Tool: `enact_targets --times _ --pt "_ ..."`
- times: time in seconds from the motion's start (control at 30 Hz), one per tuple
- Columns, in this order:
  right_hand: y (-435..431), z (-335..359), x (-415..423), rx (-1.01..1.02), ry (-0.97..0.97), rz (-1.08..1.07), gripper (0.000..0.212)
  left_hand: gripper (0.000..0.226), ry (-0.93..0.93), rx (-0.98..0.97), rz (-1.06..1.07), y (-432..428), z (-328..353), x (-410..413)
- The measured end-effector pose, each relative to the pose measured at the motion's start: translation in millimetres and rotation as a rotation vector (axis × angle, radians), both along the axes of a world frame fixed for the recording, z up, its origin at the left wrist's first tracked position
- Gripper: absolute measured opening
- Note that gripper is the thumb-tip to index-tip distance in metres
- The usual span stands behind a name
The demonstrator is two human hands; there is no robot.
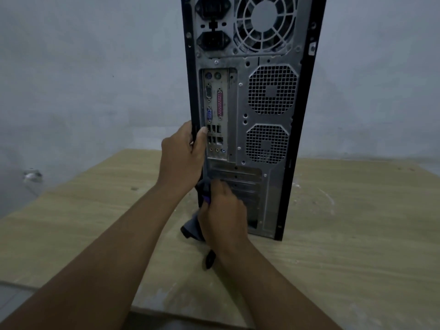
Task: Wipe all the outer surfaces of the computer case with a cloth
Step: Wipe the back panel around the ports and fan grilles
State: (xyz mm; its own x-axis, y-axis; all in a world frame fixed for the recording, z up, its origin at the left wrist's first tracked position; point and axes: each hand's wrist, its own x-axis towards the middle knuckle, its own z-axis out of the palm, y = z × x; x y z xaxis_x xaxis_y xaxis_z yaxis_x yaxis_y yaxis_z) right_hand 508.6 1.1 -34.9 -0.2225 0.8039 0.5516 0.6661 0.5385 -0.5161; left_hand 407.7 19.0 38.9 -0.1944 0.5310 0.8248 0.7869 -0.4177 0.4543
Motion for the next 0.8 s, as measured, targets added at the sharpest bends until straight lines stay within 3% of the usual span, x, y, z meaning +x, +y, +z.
enact_targets --times 0.13,0.2,0.37,0.6,0.8 --pt "-2.1 -8.8 5.5 -0.047 -0.239 -0.031 0.025 0.025 -0.007 -0.006 0.012 -0.1 0.2 0.0" --pt "-2.9 -12.5 9.0 -0.059 -0.263 -0.026 0.023 0.023 -0.009 -0.012 0.001 1.3 -0.9 -1.3" --pt "1.7 -0.5 2.6 0.058 0.033 -0.032 0.019 0.026 -0.002 -0.023 0.011 1.5 -0.4 -0.6" --pt "4.2 -0.9 8.7 0.194 -0.008 -0.135 0.022 0.029 0.051 -0.088 0.005 4.7 -15.5 -7.2" --pt "-6.2 1.4 43.8 0.173 0.256 -0.295 0.026 0.028 0.046 -0.051 0.003 1.4 -16.2 -0.2"
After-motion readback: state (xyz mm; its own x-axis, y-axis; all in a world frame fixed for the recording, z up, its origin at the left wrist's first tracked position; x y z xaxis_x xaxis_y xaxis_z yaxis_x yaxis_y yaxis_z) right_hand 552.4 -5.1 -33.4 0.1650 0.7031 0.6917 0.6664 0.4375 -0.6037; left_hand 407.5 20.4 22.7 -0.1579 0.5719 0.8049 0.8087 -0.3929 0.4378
